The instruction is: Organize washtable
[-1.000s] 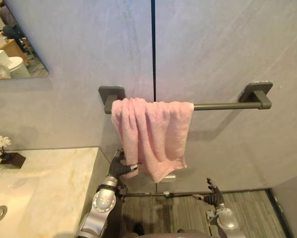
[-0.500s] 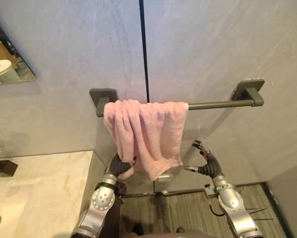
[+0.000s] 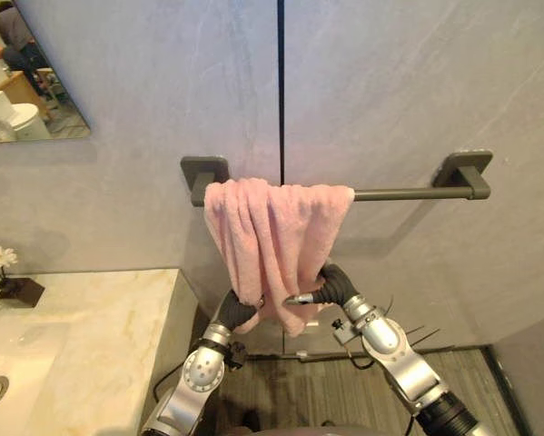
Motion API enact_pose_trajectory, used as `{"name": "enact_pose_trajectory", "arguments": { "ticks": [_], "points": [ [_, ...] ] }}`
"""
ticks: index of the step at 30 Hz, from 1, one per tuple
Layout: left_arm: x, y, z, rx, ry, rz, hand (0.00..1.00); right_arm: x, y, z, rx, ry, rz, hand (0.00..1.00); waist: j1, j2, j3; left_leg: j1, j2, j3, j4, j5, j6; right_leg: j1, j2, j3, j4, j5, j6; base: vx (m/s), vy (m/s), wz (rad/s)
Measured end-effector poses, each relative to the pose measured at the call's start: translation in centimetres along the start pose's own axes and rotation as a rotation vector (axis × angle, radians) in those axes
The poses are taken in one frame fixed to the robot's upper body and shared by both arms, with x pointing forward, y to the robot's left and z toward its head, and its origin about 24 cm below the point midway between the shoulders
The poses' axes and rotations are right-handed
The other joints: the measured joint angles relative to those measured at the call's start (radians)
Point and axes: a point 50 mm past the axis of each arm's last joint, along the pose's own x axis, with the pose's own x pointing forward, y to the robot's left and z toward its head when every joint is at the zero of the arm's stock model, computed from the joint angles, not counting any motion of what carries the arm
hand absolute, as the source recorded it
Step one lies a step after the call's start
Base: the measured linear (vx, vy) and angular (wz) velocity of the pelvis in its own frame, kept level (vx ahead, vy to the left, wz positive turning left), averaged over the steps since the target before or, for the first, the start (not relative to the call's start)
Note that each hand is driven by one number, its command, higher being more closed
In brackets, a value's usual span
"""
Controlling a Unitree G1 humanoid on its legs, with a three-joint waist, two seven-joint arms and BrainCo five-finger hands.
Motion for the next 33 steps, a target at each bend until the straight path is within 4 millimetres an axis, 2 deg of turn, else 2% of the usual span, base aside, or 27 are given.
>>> {"name": "enact_pose_trajectory", "arguments": {
  "ticks": [9,13,14,19,21,24,27,33],
  "points": [
    [0.2,-0.7,-0.1,-0.039,0.012,0.001,1.0,1.3,0.6,0.4,0.033,-0.021,-0.007,1.0,0.003,-0.006,-0.009,-0.007,0.004,-0.031,-0.002,0.014,-0.005,0.007,0.003,-0.028,0.0,0.0,-0.002,-0.02,-0.015,0.1],
    [0.1,-0.4,-0.3,-0.036,0.02,0.021,1.0,1.0,-0.7,-0.2,0.009,0.003,-0.081,1.0,0.005,-0.007,-0.01,-0.007,0.004,-0.033,-0.006,0.015,-0.005,0.008,0.003,-0.029,0.001,0.0,-0.003,-0.03,-0.004,0.04],
    [0.1,-0.4,-0.3,-0.037,0.02,0.021,1.0,0.5,-1.8,-0.6,0.009,0.021,-0.142,1.0,0.004,-0.008,-0.01,-0.007,0.004,-0.033,-0.006,0.016,-0.005,0.008,0.003,-0.029,0.001,0.0,-0.003,0.0,0.0,0.0],
    [0.4,-1.0,0.3,-0.073,-0.008,0.025,1.0,-1.4,-3.3,-1.6,0.041,0.062,-0.269,1.0,0.001,-0.016,-0.015,-0.006,0.005,-0.03,-0.006,0.015,-0.005,0.005,0.003,-0.027,0.001,0.0,-0.003,0.0,0.0,0.0],
    [0.3,-0.5,0.0,-0.072,0.004,0.045,1.0,-2.8,-5.4,-1.9,0.036,0.078,-0.392,1.0,0.001,-0.016,-0.015,-0.006,0.005,-0.024,-0.007,0.015,-0.005,0.0,0.003,-0.023,0.0,0.0,-0.002,-0.02,-0.007,-0.06],
    [0.6,-0.7,0.6,-0.084,-0.02,0.034,1.0,-3.9,-5.4,-2.4,0.047,0.097,-0.421,1.0,-0.004,-0.018,-0.016,-0.003,0.005,-0.019,-0.007,0.014,-0.005,-0.001,0.003,-0.017,-0.001,0.0,-0.002,0.0,-0.006,-0.07],
    [0.8,-0.8,1.2,-0.097,-0.044,0.037,1.0,-4.3,-5.5,-2.4,0.064,0.097,-0.453,1.0,-0.019,-0.019,-0.015,-0.002,0.006,-0.008,-0.007,0.009,-0.011,-0.004,0.004,-0.006,-0.005,0.0,-0.002,0.0,-0.005,-0.09],
    [1.4,-1.3,2.0,-0.122,-0.078,0.02,1.0,-5.2,-6.1,-2.6,0.076,0.099,-0.525,1.0,-0.03,-0.02,-0.015,-0.002,0.005,0.011,-0.007,-0.001,-0.008,-0.008,0.004,0.013,-0.015,-0.001,0.009,0.0,0.0,-0.09]
  ]
}}
